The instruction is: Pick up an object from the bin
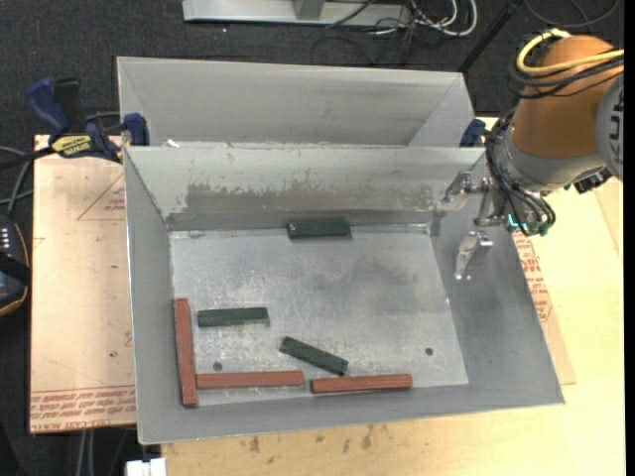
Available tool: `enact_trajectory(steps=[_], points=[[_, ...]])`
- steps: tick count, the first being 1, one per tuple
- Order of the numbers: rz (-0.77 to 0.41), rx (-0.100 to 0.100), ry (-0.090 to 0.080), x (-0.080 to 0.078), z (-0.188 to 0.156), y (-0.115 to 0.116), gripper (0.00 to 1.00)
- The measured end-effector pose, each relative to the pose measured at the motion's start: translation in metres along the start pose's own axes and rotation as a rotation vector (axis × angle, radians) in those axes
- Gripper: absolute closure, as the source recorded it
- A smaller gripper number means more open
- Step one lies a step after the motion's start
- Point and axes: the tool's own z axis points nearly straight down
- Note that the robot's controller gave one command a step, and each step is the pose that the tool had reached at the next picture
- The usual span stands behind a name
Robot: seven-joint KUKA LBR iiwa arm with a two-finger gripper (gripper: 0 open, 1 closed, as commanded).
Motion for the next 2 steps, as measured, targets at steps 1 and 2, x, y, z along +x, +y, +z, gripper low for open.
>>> enact_trajectory(steps=[1,2], points=[[-0.004,0.001,-0.008,-0.0017,-0.0052,0.0009,1.00],[-0.004,0.001,-0.008,-0.0017,-0.0052,0.0010,0.00]])
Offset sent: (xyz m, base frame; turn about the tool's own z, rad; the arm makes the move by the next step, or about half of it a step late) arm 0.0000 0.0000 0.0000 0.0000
